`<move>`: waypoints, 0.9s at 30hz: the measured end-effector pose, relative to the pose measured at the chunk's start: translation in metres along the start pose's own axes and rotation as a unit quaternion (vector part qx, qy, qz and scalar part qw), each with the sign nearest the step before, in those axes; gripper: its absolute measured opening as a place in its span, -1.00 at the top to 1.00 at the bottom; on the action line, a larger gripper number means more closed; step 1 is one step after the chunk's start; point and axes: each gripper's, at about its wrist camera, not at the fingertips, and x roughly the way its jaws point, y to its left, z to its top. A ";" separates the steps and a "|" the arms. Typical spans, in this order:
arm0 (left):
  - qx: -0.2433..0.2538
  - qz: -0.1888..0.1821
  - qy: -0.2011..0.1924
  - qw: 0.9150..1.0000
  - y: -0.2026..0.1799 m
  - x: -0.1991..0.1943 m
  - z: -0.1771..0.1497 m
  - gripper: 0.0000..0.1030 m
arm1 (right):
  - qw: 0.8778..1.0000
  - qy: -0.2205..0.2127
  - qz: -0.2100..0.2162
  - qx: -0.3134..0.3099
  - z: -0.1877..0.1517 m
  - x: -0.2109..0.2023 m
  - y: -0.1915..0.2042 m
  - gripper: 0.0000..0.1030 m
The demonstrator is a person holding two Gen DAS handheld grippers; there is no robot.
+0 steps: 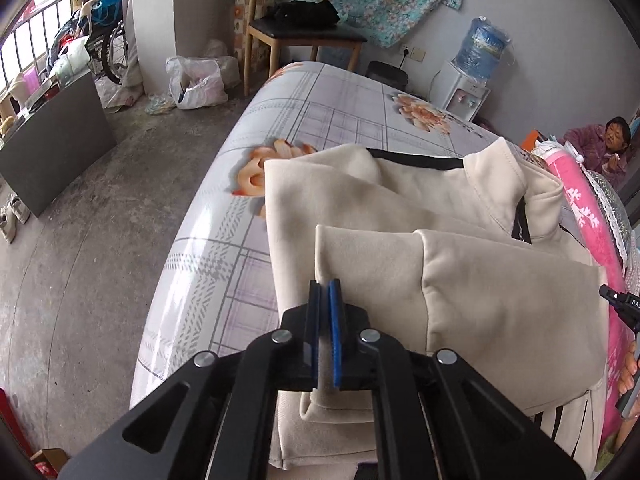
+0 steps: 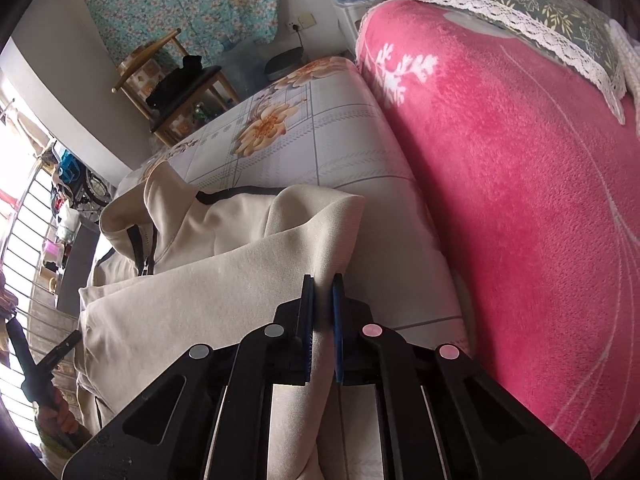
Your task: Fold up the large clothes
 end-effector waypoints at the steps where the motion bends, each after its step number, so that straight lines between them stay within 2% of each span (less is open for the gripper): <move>1: 0.000 -0.003 -0.010 1.000 0.000 -0.003 -0.001 0.92 | 1.000 -0.008 -0.001 -0.004 0.001 -0.003 0.003 0.91; 3: 0.011 -0.001 -0.027 1.000 -0.005 -0.009 0.000 0.92 | 0.999 -0.024 -0.010 -0.019 0.001 -0.009 0.011 0.92; 5: 0.019 0.011 -0.023 0.999 -0.008 -0.005 -0.001 0.92 | 0.999 -0.032 -0.026 -0.034 0.001 -0.007 0.017 0.92; 8: 0.031 0.031 -0.011 0.999 -0.009 0.006 -0.006 0.89 | 0.996 -0.019 -0.066 -0.061 -0.002 0.013 0.018 0.88; 10: 0.042 0.035 -0.016 0.998 -0.011 0.003 -0.007 0.85 | 0.996 -0.014 -0.067 -0.061 -0.003 0.017 0.014 0.84; 11: 0.045 0.033 -0.019 0.998 -0.011 -0.001 -0.007 0.82 | 0.996 -0.016 -0.070 -0.061 -0.002 0.012 0.014 0.52; 13: 0.046 0.044 -0.027 0.998 -0.008 -0.011 -0.006 0.77 | 0.992 -0.042 -0.099 -0.062 -0.003 -0.007 0.014 0.13; 15: 0.042 0.039 -0.047 0.997 -0.005 -0.029 -0.008 0.74 | 0.991 -0.068 -0.093 -0.076 -0.007 -0.033 0.018 0.12; 18: 0.064 -0.007 -0.066 0.996 -0.012 -0.054 -0.017 0.71 | 0.987 -0.079 -0.053 -0.131 -0.028 -0.063 0.038 0.07; 21: 0.098 -0.028 -0.022 0.995 -0.029 -0.046 -0.032 0.50 | 0.976 -0.053 -0.032 -0.210 -0.060 -0.065 0.067 0.02; 23: 0.098 -0.007 0.022 0.995 -0.032 -0.023 -0.044 0.43 | 0.970 -0.024 -0.030 -0.238 -0.078 -0.050 0.076 0.02; 24: 0.094 -0.004 0.025 0.995 -0.030 -0.016 -0.048 0.42 | 0.969 0.000 -0.037 -0.243 -0.085 -0.037 0.077 0.02; 25: 0.093 -0.006 0.010 0.996 -0.029 -0.018 -0.051 0.42 | 0.968 0.030 -0.051 -0.243 -0.090 -0.020 0.075 0.04; 26: 0.088 -0.008 0.016 0.996 -0.028 -0.020 -0.051 0.42 | 0.968 0.044 -0.065 -0.240 -0.093 -0.010 0.072 0.04; 27: 0.076 -0.009 0.018 0.997 -0.026 -0.025 -0.050 0.42 | 0.968 0.037 -0.068 -0.239 -0.097 -0.011 0.073 0.04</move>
